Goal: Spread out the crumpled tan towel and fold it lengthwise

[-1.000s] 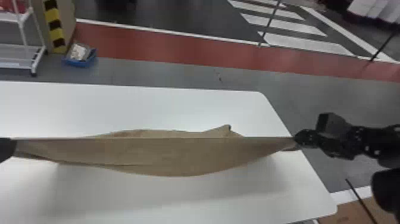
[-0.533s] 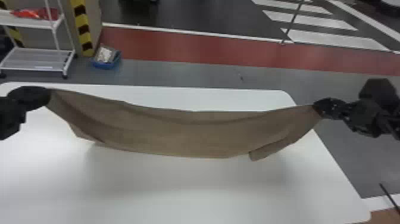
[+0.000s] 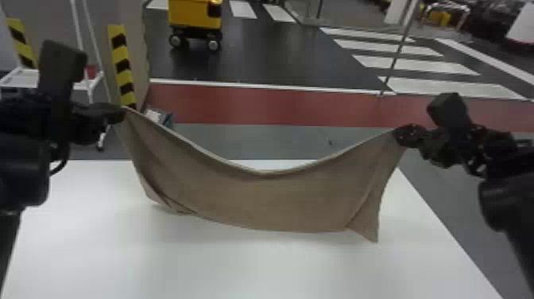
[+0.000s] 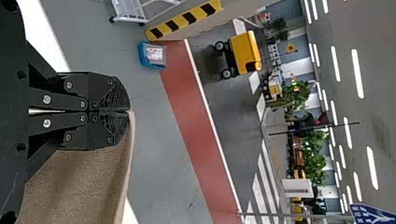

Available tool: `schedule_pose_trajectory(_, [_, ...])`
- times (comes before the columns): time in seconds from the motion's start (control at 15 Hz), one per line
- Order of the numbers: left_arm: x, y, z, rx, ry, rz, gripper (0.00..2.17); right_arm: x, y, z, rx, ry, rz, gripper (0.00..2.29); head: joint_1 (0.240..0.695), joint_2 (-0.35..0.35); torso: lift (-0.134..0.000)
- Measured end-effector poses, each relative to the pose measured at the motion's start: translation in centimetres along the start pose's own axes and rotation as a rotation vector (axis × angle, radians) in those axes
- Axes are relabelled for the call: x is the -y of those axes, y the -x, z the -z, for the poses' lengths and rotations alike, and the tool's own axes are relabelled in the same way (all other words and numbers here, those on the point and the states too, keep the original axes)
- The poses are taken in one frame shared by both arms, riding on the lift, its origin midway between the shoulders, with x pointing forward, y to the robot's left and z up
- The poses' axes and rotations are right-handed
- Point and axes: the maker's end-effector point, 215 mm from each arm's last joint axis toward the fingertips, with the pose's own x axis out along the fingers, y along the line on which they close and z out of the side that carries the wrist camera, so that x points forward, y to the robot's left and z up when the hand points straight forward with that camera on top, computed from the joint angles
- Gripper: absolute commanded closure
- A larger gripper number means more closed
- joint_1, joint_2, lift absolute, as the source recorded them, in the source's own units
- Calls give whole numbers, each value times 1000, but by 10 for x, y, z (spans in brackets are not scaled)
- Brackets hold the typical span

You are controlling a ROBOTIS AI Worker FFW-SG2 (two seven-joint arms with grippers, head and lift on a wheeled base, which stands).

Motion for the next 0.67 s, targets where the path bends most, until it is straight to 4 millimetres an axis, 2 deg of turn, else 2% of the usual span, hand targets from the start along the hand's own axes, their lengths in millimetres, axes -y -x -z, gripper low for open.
schedule_pose_trajectory(0.07, [-12,-13,-22,27,-10,-15,1649,16,-12,-18,16,-11,22,2196,473,-174,-120])
schedule_pose_trajectory(0.13, [-25,-22,-44,55,-20,-28,1649,33,-20,-36,34,-17,50,2196,413,-161,-120])
schedule_pose_trajectory(0.2, [-35,-27,-63,78,-28,-38,1649,48,-24,-52,52,-21,74,2196,389,-157,-120])
schedule_pose_trajectory(0.33, [-62,-25,-100,132,-27,-68,1646,72,-21,-81,93,-28,107,2196,342,-146,-120])
schedule_pose_trajectory(0.4, [-71,-19,-108,151,-17,-73,1649,76,-17,-87,104,-31,108,2196,325,-139,-120])
schedule_pose_trajectory(0.47, [-76,-12,-112,169,-7,-73,1649,76,-12,-86,102,-31,101,2196,315,-134,-120])
schedule_pose_trajectory(0.53, [-78,0,-102,175,10,-74,1649,68,-5,-73,84,-31,79,2196,326,-133,-120])
schedule_pose_trajectory(0.67, [-74,32,-46,162,36,-87,1649,31,16,-32,36,-31,17,2196,386,-131,-120])
